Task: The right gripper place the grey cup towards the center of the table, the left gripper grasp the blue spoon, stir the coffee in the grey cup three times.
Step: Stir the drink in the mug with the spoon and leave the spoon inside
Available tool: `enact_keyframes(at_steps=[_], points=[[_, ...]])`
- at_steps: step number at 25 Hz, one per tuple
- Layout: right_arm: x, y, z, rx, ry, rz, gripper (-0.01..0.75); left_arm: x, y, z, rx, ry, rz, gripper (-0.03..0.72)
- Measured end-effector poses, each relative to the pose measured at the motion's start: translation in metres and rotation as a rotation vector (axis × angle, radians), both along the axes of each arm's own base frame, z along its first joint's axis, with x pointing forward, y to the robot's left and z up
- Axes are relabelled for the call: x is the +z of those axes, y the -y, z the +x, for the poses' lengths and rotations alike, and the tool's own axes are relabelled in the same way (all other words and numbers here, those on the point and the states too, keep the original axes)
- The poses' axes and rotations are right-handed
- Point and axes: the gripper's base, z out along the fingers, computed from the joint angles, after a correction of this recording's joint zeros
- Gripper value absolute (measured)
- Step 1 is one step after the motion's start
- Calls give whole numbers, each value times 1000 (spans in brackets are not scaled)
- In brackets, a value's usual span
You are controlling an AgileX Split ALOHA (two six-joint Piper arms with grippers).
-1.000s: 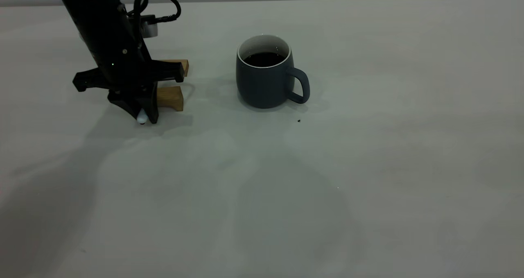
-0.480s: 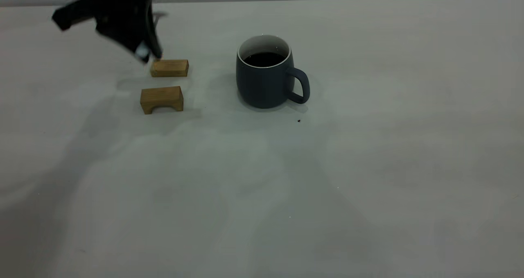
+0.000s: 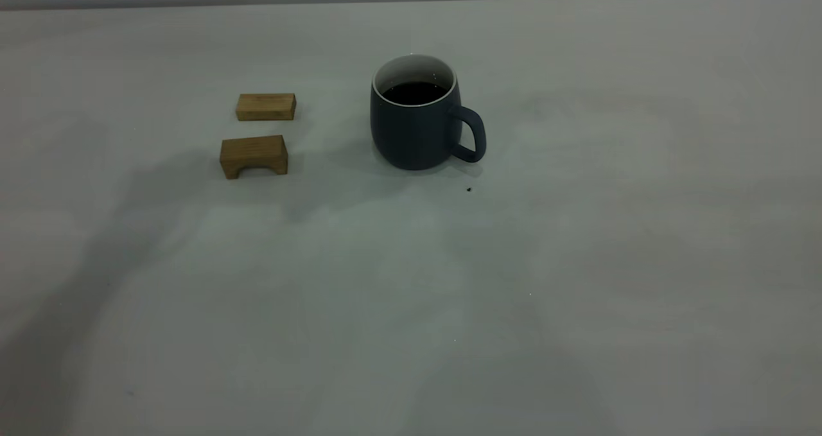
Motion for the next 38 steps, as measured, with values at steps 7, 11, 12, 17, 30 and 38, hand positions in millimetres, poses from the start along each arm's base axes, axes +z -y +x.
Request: enact_keyframes(at_steps=[7, 11, 12, 17, 30, 38], points=[[0, 0, 0, 0, 0, 0, 541, 7, 7, 17, 292, -241, -208, 139], [0, 0, 0, 0, 0, 0, 541, -9, 10, 22, 436, -526, -262, 137], [0, 0, 0, 0, 0, 0, 541, -14, 10, 23, 467, -591, -267, 137], [0, 0, 0, 1, 0, -1, 541, -44, 11, 32, 593, -838, -326, 135], [0, 0, 0, 0, 0, 0, 541, -114, 12, 51, 729, -957, -309, 131], [0, 0, 0, 0, 0, 0, 541, -129, 15, 55, 693, -976, -314, 128]])
